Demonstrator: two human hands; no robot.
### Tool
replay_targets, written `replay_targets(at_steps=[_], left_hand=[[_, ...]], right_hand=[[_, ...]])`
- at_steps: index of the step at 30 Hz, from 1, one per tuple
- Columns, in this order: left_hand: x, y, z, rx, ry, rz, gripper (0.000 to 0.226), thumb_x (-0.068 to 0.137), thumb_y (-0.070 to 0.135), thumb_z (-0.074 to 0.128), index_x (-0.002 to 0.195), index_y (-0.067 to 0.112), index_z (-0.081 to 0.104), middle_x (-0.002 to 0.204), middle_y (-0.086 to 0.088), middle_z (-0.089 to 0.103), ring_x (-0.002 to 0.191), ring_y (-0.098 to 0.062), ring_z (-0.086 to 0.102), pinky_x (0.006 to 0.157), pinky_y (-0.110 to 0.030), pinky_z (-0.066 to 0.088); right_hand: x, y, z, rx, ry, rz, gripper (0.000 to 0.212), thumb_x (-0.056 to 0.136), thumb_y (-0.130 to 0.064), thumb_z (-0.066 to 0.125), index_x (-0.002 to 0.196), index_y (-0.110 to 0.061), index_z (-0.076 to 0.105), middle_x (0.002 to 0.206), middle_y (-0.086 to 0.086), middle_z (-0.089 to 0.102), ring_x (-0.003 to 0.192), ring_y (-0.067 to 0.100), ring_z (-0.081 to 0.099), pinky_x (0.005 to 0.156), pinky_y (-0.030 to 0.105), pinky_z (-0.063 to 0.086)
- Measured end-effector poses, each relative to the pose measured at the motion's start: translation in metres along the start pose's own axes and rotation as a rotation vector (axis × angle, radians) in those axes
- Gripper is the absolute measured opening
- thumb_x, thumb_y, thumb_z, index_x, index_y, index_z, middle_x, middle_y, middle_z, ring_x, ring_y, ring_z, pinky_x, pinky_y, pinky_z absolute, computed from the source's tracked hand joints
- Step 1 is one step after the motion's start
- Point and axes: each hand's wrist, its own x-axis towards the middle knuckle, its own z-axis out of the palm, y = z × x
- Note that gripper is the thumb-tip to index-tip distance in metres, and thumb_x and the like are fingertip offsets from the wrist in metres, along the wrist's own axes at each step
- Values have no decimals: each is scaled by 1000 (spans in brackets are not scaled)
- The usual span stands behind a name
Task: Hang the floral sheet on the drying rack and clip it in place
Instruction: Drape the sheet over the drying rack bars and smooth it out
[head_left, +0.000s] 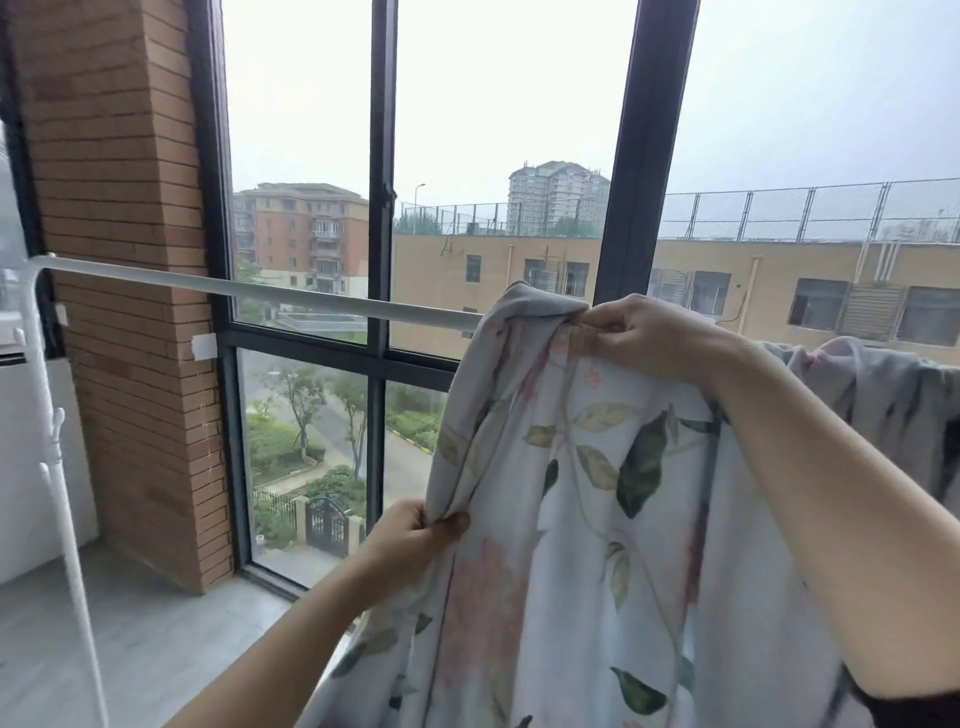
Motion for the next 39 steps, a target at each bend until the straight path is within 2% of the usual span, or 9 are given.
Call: replay_targets(at_steps=[5,8,11,14,20,23,28,33,39], left_hand=[[-13,29,-46,-22,87,-20,29,95,23,57,84,-1,69,83,-18,71,77,-31,67,77,-46,54],[-13,60,-73,-27,172,1,30,94,24,58,81,-2,68,75,-19,71,73,-35,66,68,-36,54],[-8,107,-93,-5,283,116,28,94,21,56,72,11,69,62,1,70,66,-17,66,63,-25,52],[5,154,-102,35,355,256,24,92,27,60,74,16,72,76,-4,72,78,-21,66,75,-34,51],[62,215,-84,380,485,514,25,89,30,63,103,10,65,92,-2,63,86,-20,57,70,-29,40],[100,220,-64,589,511,450,38,88,37,63,112,9,53,96,-2,58,86,-22,53,73,-30,39],[123,203,-42,853,291,180,84,68,68,68,123,11,39,106,-2,55,93,-20,54,74,-31,42],[119,199,-51,823,225,324,45,92,56,46,99,15,65,105,1,67,89,-15,56,74,-27,39],[117,186,-55,940,374,351,38,94,43,49,80,16,72,98,0,73,88,-20,65,67,-26,44]], right_hand=[[-2,-1,-1,-21,2,19,28,87,-63,49,100,-46,67,74,-19,60,72,8,57,66,31,46],[-5,-3,-1,-51,27,35,39,82,-74,46,106,-50,66,84,-23,64,78,3,60,66,28,47],[-11,-4,-1,-77,62,50,38,84,-71,45,108,-49,66,90,-22,68,81,5,63,72,34,55],[-14,-3,-6,23,102,87,34,92,-59,46,101,-39,72,85,-17,70,78,9,63,72,36,56],[-7,-1,-9,-44,248,356,24,91,-15,49,70,-10,59,88,13,65,79,27,53,70,31,39],[-7,-4,-11,-48,244,436,11,87,-10,49,86,-10,59,91,8,58,85,25,51,73,30,40],[-13,-2,-14,-80,228,446,24,88,-14,50,104,-14,67,108,6,65,92,23,53,77,29,42],[-17,-7,-15,-66,182,359,29,96,-38,48,100,-20,69,98,1,64,93,19,55,79,31,45],[-15,-28,-5,38,183,114,36,87,-52,61,110,-25,68,107,-6,69,99,12,63,88,32,52]])
